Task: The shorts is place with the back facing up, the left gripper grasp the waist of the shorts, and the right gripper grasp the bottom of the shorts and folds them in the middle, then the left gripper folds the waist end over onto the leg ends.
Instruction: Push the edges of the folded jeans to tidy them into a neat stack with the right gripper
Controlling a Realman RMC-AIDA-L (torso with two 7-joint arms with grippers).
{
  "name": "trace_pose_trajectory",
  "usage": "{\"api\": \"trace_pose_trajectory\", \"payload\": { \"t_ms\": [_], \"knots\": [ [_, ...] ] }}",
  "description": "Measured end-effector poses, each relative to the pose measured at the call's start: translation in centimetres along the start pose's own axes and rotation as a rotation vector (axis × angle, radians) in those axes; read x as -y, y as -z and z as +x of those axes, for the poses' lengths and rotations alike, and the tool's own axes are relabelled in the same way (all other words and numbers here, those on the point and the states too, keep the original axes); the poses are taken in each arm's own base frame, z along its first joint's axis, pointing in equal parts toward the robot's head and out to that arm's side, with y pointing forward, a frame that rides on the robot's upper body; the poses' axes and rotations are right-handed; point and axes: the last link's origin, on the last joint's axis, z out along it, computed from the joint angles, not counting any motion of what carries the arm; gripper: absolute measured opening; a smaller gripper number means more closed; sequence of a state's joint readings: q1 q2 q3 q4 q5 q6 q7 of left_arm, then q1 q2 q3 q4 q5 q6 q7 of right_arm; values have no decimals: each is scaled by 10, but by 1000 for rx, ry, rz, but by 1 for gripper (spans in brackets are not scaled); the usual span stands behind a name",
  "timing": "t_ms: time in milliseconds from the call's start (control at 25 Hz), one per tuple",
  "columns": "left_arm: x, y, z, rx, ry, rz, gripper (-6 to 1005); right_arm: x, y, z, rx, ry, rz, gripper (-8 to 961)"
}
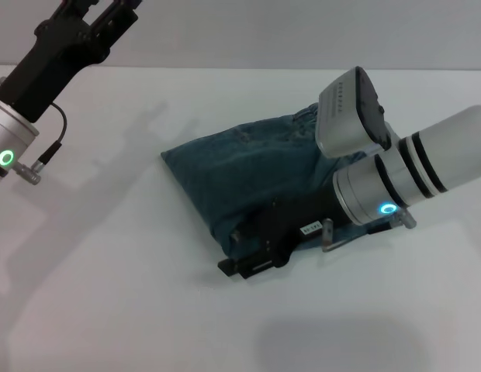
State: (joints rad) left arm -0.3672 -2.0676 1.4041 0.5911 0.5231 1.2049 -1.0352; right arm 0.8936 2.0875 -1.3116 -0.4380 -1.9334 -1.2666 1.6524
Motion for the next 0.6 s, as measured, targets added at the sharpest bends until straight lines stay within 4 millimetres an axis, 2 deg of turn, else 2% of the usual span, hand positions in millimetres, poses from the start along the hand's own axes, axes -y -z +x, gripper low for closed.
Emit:
{"api": "trace_pose_trajectory", "payload": {
  "t_ms": [600],
  "knots": [
    [2, 3, -4, 11, 10, 10, 815, 27, 1, -20, 114, 45, 197, 616]
  ]
}}
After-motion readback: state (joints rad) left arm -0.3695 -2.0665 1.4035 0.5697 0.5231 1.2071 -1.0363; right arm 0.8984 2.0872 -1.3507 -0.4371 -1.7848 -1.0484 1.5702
